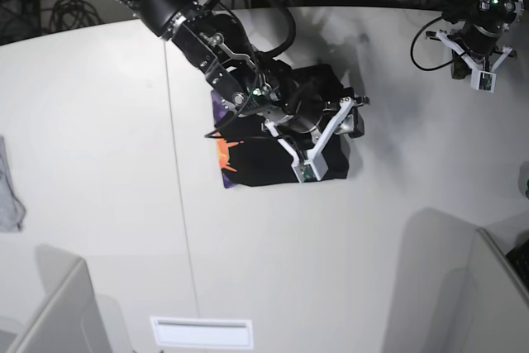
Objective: Fold the T-shirt properly
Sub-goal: 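Release the folded end and raise the right gripper away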
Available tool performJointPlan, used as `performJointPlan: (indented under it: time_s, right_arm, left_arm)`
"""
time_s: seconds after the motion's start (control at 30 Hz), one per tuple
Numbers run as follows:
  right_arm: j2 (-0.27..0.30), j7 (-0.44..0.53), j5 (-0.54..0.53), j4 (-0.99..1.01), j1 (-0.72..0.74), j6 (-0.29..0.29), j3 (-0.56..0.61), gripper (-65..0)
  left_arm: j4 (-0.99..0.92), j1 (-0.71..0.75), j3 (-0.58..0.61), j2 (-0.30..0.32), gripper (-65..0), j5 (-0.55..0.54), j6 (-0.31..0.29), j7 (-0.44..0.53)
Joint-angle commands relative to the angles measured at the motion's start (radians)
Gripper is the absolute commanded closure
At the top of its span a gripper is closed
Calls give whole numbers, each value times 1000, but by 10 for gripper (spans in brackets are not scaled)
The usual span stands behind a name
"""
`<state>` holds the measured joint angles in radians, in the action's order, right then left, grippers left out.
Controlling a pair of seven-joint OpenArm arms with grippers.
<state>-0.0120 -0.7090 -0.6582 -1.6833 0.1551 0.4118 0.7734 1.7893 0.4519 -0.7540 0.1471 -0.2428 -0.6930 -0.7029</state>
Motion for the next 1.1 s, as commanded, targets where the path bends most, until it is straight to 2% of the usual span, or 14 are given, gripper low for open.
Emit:
performJointPlan:
  time_s: [0.0, 0.03, 0.1, 0.13, 0.2, 0.43, 0.67, 0.77, 0.8, 0.87, 0.97, 1.07]
  right_arm:
    - [14, 22, 2, -31, 22, -3, -5, -332]
    - [28, 22, 2, -44, 22, -3, -16, -323]
    - [56, 22, 2, -71, 18, -3, -50, -237]
    - [66, 22, 2, -82, 10, -3, -62, -174]
    - [86, 24, 2, -108, -12, -3, -111, -3]
    - [113, 25, 1, -202, -162, -4, -361, 0]
    - [183, 25, 1, -266, -256, -4, -501, 0]
    - [185, 25, 1, -285, -295, -6, -553, 0]
    - [185, 25, 1, -285, -308, -9, -567, 0]
    - [185, 25, 1, -285, -326, -58, -595, 0]
    - [183, 25, 1, -285, -372, -166, -667, 0]
    - [182, 25, 1, -285, -409, -233, -731, 0]
  left_arm:
    - [16, 2, -8, 12, 0, -13, -5, 18]
    - [16, 2, -8, 12, 0, -13, -5, 18]
    - [17, 2, -8, 10, 0, -13, -5, 18]
    - [20, 2, -8, 9, 0, -13, -5, 18]
    - [36, -2, -2, 9, 0, -14, -5, 18]
    - [103, -14, 4, -50, 0, -16, -5, 18]
    - [111, -37, 120, -82, 0, -16, -5, 18]
    - [111, -38, 170, -83, -224, -46, -5, 18]
    - [108, -38, 176, -82, -303, -97, -5, 18]
    - [102, -38, 175, -80, -420, -221, -5, 18]
    - [86, -38, 179, -76, -551, -399, -5, 16]
    - [79, -41, 181, -79, -607, -481, -5, 16]
